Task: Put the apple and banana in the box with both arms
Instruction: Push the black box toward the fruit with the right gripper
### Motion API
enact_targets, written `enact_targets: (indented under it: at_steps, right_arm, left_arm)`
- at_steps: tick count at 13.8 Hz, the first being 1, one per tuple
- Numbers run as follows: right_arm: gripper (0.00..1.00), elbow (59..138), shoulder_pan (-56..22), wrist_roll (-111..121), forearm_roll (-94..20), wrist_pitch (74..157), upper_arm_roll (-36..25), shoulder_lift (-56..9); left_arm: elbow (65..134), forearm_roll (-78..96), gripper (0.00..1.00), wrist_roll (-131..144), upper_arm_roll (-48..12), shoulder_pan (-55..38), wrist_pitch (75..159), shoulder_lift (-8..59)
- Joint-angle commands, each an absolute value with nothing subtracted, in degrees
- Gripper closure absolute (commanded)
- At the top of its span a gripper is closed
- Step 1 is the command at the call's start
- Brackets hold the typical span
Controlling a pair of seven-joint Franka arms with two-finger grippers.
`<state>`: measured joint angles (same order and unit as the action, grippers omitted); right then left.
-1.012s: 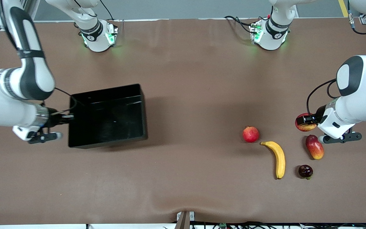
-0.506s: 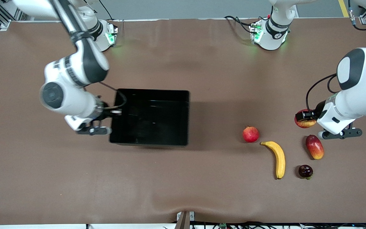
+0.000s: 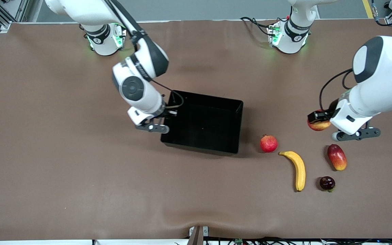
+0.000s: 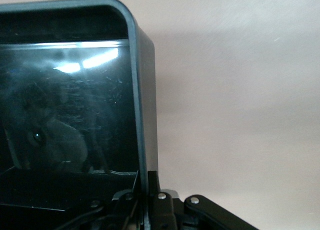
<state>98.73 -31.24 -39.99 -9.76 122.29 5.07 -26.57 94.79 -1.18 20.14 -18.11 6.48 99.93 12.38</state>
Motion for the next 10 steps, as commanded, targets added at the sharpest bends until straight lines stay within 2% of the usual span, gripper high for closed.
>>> enact_targets:
  at_steps: [1, 3, 4, 6, 10]
  right_arm:
    - [1.00, 97.1, -34.0, -42.3, -10.7, 124.6, 4.5, -28.5]
    - [1.00, 97.1, -35.6, -44.4, -10.7, 127.1, 4.5, -29.7]
    - [0.88, 97.1, -35.9, -44.6, -10.7, 127.4, 4.5, -30.1]
    - [0.00, 97.1, -35.9, -44.9, -10.6, 127.3, 4.5, -30.2]
    - [0.00, 96.9, -35.2, -44.7, -10.0, 126.7, 4.4, -29.4]
  left_arm:
    - [95.4, 1.9, 1.00, 24.4, -19.2, 6.2, 99.8, 12.7]
    - [95.5, 2.1, 1.00, 26.7, -19.7, 4.4, 101.3, 14.2]
    - [95.6, 2.1, 1.00, 28.9, -19.8, 3.4, 102.2, 15.2]
    - [95.8, 2.1, 1.00, 33.6, -19.8, 0.5, 103.8, 16.5]
    - [96.3, 1.9, 1.00, 42.3, -19.7, -5.0, 106.2, 18.6]
